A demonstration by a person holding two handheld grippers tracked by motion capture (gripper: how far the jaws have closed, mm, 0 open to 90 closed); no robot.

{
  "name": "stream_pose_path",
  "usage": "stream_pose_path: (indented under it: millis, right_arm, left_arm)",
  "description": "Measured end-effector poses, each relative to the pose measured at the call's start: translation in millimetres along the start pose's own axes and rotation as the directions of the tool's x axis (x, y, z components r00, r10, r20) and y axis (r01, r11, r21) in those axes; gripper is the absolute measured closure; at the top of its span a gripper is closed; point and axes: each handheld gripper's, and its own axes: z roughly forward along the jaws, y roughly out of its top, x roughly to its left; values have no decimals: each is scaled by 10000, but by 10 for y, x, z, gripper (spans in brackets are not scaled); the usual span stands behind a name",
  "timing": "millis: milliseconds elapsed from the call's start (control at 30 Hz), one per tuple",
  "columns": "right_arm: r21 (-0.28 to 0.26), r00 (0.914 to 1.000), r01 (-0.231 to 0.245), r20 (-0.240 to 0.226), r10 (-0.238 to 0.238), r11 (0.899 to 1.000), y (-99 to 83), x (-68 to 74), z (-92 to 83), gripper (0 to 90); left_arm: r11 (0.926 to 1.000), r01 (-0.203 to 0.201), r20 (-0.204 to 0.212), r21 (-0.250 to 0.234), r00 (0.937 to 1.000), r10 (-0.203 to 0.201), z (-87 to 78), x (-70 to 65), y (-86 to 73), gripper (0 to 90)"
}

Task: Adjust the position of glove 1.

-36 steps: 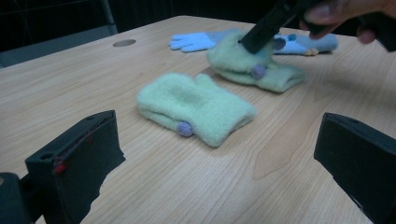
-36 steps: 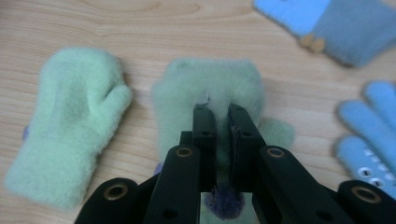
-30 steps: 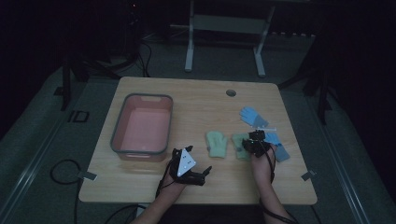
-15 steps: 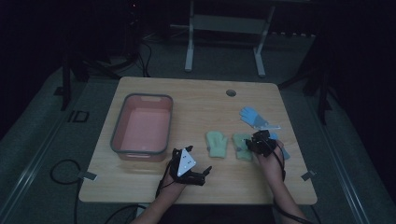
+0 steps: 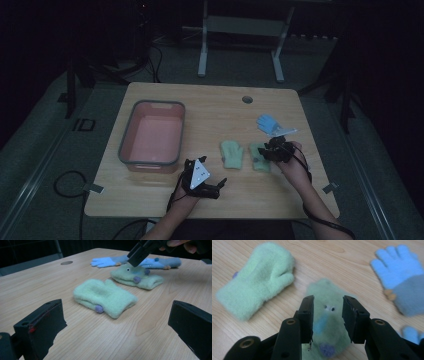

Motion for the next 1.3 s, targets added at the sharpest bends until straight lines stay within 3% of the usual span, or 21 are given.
stream_pose_path:
  millis: [200, 367, 433, 500, 633, 733, 833, 933, 1100, 1300]
  right_arm:
    - [566, 10000, -26, -64, 30, 9984, -115, -10, 169, 581]
    - [408, 9994, -257, -205, 265, 9988, -192, -27, 200, 572]
    - [416, 9998, -126, -149, 132, 9991, -196, -15, 202, 573]
    - [452, 9998, -144, -125, 150, 9989, -196, -5, 202, 595]
    - [507, 9992, -358, -185, 367, 9981, -196, 21, 208, 773]
    - [459, 9997, -252, 83, 248, 9986, -194, 71, 207, 816]
    - [428, 9988, -461, 210, 452, 9980, -182, 81, 188, 840]
    - [427, 9984, -392, 415, 374, 9983, -130, 103, 139, 847]
    - [-37, 9970, -462, 623, 463, 9989, 48, 123, -21, 848]
    - [-525, 9981, -260, 536, 288, 9983, 332, 234, -196, 848]
  left_arm:
    - [10000, 0, -6, -4, 10000, 0, 0, 2, 0, 5]
    - [10000, -19, -4, -4, 10000, 19, 0, -2, 0, 5]
    - [10000, -18, -6, -6, 10000, 18, -1, -1, 0, 5]
    - [10000, -13, -3, -10, 10000, 13, -1, 0, 0, 5]
    - [10000, -6, -13, -14, 10000, 6, -2, 2, -1, 5]
    - [10000, -31, -26, -4, 10000, 31, -2, 0, 0, 5]
    - [10000, -3, -33, -12, 10000, 3, -2, 2, 0, 5]
    - [10000, -1, -36, -5, 10000, 1, -1, 3, 0, 5]
    - [10000, 13, -41, -15, 10000, -13, 0, -1, -1, 5]
    - [10000, 3, -40, -19, 10000, -3, -1, -3, 0, 5]
